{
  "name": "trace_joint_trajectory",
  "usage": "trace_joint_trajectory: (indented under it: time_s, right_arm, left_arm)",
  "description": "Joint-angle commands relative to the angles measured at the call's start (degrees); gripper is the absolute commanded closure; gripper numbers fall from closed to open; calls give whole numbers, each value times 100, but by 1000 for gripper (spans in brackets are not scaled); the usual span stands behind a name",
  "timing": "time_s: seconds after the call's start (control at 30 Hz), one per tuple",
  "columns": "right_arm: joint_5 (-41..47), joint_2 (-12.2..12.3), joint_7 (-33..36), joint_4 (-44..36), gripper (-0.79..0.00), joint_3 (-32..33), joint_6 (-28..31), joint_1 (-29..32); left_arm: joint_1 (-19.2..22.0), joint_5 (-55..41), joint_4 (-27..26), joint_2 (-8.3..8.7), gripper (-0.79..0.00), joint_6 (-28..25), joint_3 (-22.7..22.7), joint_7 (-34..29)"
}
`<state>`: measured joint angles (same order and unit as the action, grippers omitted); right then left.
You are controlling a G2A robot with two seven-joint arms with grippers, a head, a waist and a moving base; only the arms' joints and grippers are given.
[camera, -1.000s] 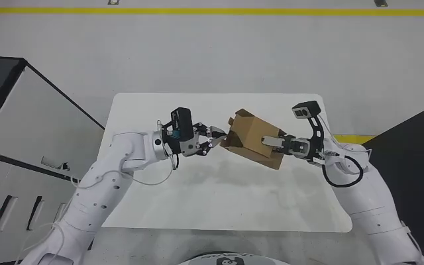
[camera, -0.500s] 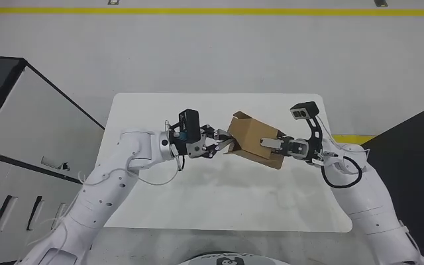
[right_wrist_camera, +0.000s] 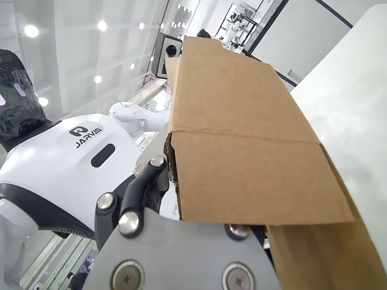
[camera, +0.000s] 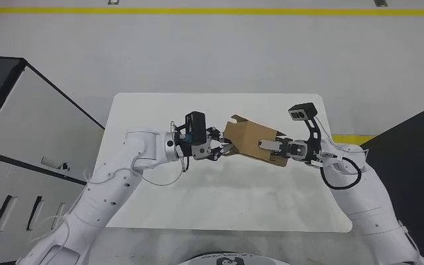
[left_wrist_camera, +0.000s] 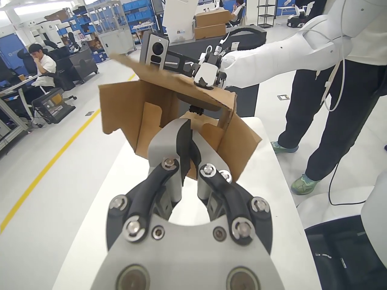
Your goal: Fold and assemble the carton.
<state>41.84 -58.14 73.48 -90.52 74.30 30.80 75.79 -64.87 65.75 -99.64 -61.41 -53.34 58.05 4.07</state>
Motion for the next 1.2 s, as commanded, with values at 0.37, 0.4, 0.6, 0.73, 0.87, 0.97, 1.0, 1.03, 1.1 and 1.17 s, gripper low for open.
trace_joint_trajectory:
  time_s: [0.37,0.4,0.6,0.73,0.87,0.97,1.0,1.03,1.1,1.17]
  right_arm:
    - [-55,13,-14,82,0,123,14,53]
    - [-54,14,-13,82,0,134,13,58]
    - [-46,17,-17,58,0,180,17,81]
    - [-29,17,-25,21,0,199,25,100]
    - [3,17,-45,-52,0,217,45,126]
    - [19,17,-55,-78,0,228,55,144]
    - [20,17,-54,-83,0,231,54,149]
    - [19,17,-54,-88,0,232,54,155]
    - [15,17,-56,-94,0,232,56,169]
    - [1,17,-56,-95,0,229,56,177]
  left_arm:
    - [-13,23,24,28,0,52,254,-12]
    - [-29,30,16,35,0,53,292,-20]
    - [-122,54,-16,74,0,71,495,-55]
    - [-181,65,-28,83,0,54,524,-64]
    - [-220,72,6,77,0,44,461,-77]
    - [-218,42,-11,64,0,11,395,-40]
    - [-209,42,-28,59,0,1,366,-36]
    - [-195,38,-46,53,0,-11,339,-24]
    - [-170,30,-59,41,0,-10,298,-1]
    - [-140,21,-76,31,0,-22,261,24]
